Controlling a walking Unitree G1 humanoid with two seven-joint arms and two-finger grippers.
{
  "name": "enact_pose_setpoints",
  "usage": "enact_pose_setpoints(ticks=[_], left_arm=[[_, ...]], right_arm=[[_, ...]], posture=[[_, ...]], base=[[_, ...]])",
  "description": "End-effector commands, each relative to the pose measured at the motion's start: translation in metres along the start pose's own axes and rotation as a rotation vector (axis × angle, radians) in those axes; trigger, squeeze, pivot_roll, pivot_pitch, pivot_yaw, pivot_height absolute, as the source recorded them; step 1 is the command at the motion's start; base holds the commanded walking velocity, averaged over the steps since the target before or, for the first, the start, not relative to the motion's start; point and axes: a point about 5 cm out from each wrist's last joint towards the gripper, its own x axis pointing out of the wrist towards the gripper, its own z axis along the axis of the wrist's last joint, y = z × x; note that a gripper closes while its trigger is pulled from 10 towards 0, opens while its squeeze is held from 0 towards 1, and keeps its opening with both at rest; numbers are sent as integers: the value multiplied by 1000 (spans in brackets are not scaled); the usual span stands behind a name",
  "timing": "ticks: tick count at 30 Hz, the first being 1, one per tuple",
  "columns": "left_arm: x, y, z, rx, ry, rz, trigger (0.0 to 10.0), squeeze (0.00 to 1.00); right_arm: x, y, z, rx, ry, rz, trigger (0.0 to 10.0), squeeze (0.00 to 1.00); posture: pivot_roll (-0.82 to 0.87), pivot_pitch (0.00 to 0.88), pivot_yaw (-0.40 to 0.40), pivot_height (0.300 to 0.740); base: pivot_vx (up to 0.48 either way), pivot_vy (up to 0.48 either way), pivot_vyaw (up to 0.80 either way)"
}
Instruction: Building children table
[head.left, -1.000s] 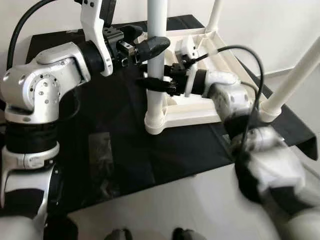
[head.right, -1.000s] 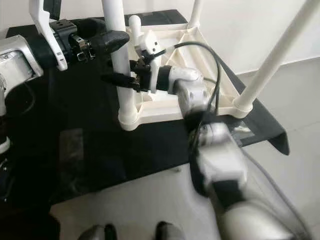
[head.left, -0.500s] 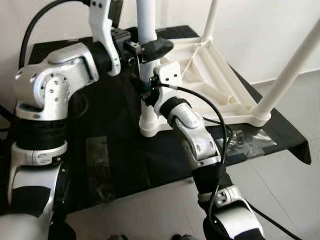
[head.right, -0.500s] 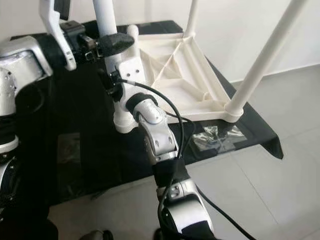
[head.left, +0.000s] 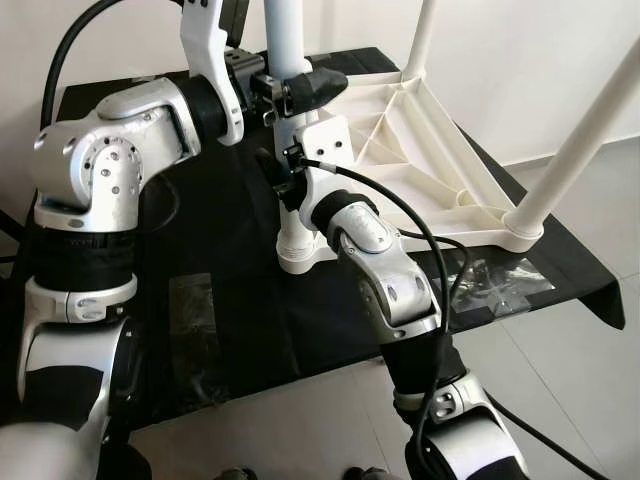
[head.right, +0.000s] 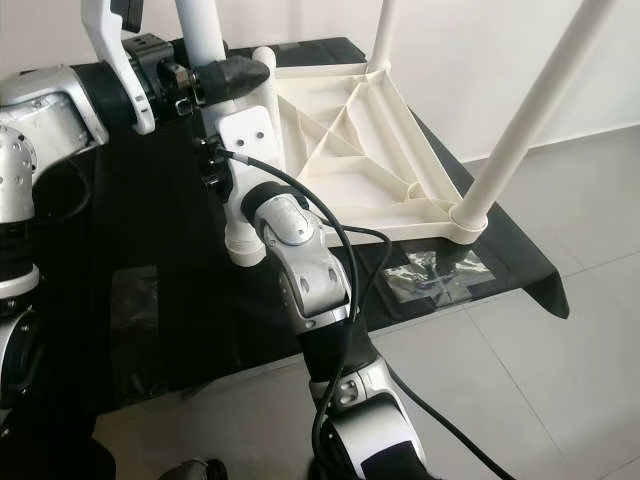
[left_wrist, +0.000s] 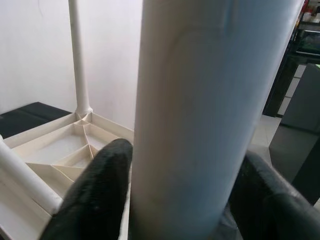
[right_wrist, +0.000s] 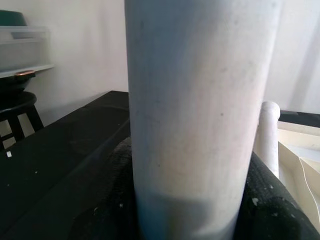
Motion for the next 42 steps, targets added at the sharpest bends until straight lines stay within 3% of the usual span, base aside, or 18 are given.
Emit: enact_pose_setpoints(ticks=[1,2,5,6,11,12,13,18,19,23,24,29,36,37,38,39,40,42], left_arm=[[3,-1,0,9,16,-3,0,0],[3,-1,0,3,18,2,0,0],[3,-1,-1,0,18,3,0,0],[3,-1,-1,-1,17,3,0,0],[4,-2,0,0,15,5,0,0],[4,-2,0,0,15,5,0,0],[4,-2,0,0,15,5,0,0],[2,-2,1,1,15,7,0,0],[2,-2,1,1,15,7,0,0],[1,-3,1,5,18,5,0,0],[1,-4,1,6,18,5,0,0],[-1,-7,2,11,28,-5,0,0],[-2,-9,1,17,41,-15,0,0],[-2,-10,0,19,45,-18,0,0],[-3,-11,1,21,48,-21,0,0],[-3,-11,1,21,48,-21,0,0],[-3,-11,1,22,49,-22,0,0],[-3,-12,2,23,50,-27,0,0]], right_arm=[[-5,24,-40,106,154,4,549,0],[-5,22,-38,94,158,0,8471,0],[-6,20,-35,86,163,-3,8471,0],[-5,18,-33,74,161,-1,10000,0],[-1,7,-17,42,90,64,10000,0],[1,1,-10,47,56,108,10000,1000],[1,1,-10,47,56,108,10000,1000],[3,-29,28,-57,-111,495,10000,1000],[3,-29,28,-57,-111,495,10000,1000],[-7,-60,41,-227,-74,804,10000,984],[-8,-67,43,-235,-46,852,10000,0],[-5,-84,48,-240,24,954,10000,0],[1,-91,49,-224,31,934,10000,0],[3,-93,50,-224,29,923,7686,0],[4,-94,49,-205,25,918,3843,0],[4,-94,49,-205,25,918,3843,0],[4,-94,47,-192,28,919,0,0],[4,-94,40,-184,42,928,0,0]], posture=[[-99,157,-20,740],[-101,158,-21,740],[-101,158,-21,740],[-102,160,-23,740],[-103,162,-28,740],[-102,163,-29,740],[-102,163,-29,740],[-100,167,-32,740],[-100,167,-32,740],[-90,171,-38,740],[-82,176,-39,740],[-59,184,-38,740],[-42,188,-37,740],[-41,188,-37,740],[-36,189,-36,740],[-36,189,-36,740],[-34,189,-36,740],[-27,191,-35,740]], base=[[0,0,0],[0,0,0],[0,0,0],[0,0,0],[0,0,0],[0,0,0],[0,0,0],[0,0,0],[0,0,0],[0,0,0],[0,0,0],[0,0,0],[0,0,0],[0,0,0],[0,0,0],[0,0,0],[0,0,0],[0,0,0]])
